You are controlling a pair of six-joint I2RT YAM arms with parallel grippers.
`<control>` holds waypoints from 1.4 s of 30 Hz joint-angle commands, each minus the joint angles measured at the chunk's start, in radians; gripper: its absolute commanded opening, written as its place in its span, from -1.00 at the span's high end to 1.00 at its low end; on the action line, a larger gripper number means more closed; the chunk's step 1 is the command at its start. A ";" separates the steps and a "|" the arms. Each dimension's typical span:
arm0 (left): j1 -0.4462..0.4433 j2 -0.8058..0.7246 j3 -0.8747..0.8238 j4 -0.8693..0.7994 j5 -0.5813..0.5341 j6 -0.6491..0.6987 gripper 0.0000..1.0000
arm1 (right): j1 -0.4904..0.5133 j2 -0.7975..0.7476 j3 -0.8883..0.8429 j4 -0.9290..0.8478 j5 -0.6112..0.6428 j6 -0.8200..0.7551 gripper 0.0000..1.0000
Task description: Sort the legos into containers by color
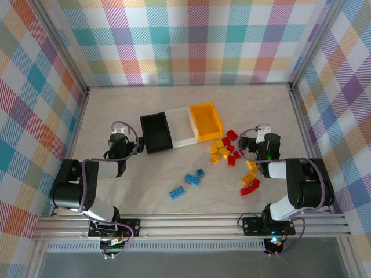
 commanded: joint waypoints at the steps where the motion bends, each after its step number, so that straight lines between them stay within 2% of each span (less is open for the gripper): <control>1: 0.016 0.009 0.029 0.055 0.027 0.018 -1.00 | -0.009 0.012 0.025 0.053 -0.034 -0.009 -1.00; 10: 0.014 -0.001 0.028 0.054 0.011 0.019 -1.00 | -0.008 -0.008 0.024 0.041 0.001 0.002 -0.99; 11: 0.012 -0.019 0.052 -0.009 -0.028 0.009 -1.00 | -0.007 -0.029 0.031 0.013 0.011 0.005 -1.00; 13: 0.012 -0.058 0.166 -0.249 -0.164 -0.046 -1.00 | -0.007 -0.089 0.065 -0.098 0.035 0.014 -0.99; 14: 0.013 -0.066 0.223 -0.340 -0.194 -0.048 -1.00 | -0.007 -0.116 0.084 -0.167 0.048 0.020 -1.00; 16: 0.013 -0.090 0.291 -0.440 -0.162 -0.014 -1.00 | -0.006 -0.166 0.121 -0.263 0.060 0.026 -0.99; 19: 0.013 -0.168 0.315 -0.510 -0.182 -0.056 -1.00 | -0.007 -0.260 0.182 -0.437 0.080 0.139 -0.99; 25: 0.013 -0.357 0.310 -0.669 -0.226 -0.225 -1.00 | -0.006 -0.377 0.294 -0.732 -0.112 0.302 -1.00; 28: -0.002 -0.465 0.312 -0.763 -0.178 -0.298 -1.00 | -0.005 -0.436 0.326 -0.848 -0.277 0.384 -1.00; 32: -0.067 -0.605 0.321 -0.876 -0.074 -0.386 -1.00 | 0.059 -0.476 0.401 -1.073 -0.385 0.413 -1.00; 37: -0.207 -0.668 0.365 -1.053 0.075 -0.438 -1.00 | 0.229 -0.542 0.454 -1.372 -0.295 0.377 -0.99; 42: -0.423 -0.658 0.371 -1.128 0.096 -0.462 -1.00 | 0.390 -0.547 0.437 -1.503 -0.247 0.420 -0.97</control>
